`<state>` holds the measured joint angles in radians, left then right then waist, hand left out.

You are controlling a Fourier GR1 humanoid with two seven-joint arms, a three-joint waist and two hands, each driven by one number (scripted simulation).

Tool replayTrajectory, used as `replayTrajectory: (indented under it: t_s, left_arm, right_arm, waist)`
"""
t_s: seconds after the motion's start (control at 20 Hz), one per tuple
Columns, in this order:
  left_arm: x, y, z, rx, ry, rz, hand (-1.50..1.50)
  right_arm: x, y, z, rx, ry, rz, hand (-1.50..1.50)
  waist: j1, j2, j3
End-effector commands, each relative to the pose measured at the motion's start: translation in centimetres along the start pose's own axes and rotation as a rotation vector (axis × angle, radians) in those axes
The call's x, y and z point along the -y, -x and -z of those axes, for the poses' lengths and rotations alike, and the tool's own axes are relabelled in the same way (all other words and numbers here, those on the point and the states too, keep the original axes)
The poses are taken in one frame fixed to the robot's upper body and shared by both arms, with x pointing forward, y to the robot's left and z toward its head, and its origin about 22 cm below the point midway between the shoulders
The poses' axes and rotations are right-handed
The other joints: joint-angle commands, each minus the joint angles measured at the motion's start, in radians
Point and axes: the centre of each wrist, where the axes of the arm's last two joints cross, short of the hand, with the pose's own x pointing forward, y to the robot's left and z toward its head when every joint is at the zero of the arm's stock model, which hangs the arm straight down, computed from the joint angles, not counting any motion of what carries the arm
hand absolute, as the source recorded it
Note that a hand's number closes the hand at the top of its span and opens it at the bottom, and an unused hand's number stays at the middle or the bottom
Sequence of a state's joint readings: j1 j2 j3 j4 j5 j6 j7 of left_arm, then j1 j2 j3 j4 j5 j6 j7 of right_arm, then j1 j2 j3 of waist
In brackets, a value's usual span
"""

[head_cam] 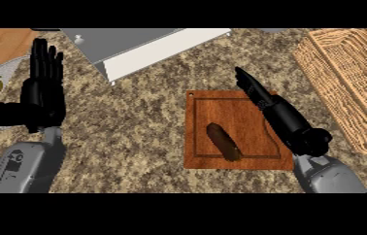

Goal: Pick the sweet potato from the cutting board and place it in the basket

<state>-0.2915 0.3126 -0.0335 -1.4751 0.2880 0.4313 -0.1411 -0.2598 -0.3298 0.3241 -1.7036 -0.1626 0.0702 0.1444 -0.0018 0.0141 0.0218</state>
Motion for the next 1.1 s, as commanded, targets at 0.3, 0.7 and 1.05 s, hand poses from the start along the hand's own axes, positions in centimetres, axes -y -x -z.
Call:
replayTrajectory:
  t_s: [0.3,0.7,1.05]
  left_arm:
    - [0.4,3.5,-2.1,-0.312,0.273,0.135,0.00]
    - [-3.9,3.2,-1.1,-0.451,0.281,0.187,0.00]
    - [-6.7,2.5,-0.9,-0.462,0.248,0.199,0.00]
  right_arm:
    - [-4.5,-8.9,6.0,0.346,-0.736,-0.406,1.50]
    - [-16.1,-3.4,2.2,0.596,-0.962,-0.550,-1.50]
    - [-20.8,-7.3,1.8,0.355,-0.918,-0.861,-1.50]
  waist:
    - [0.136,0.004,-0.029]
    - [0.036,-0.012,-0.020]
    - [0.006,-0.023,-0.024]
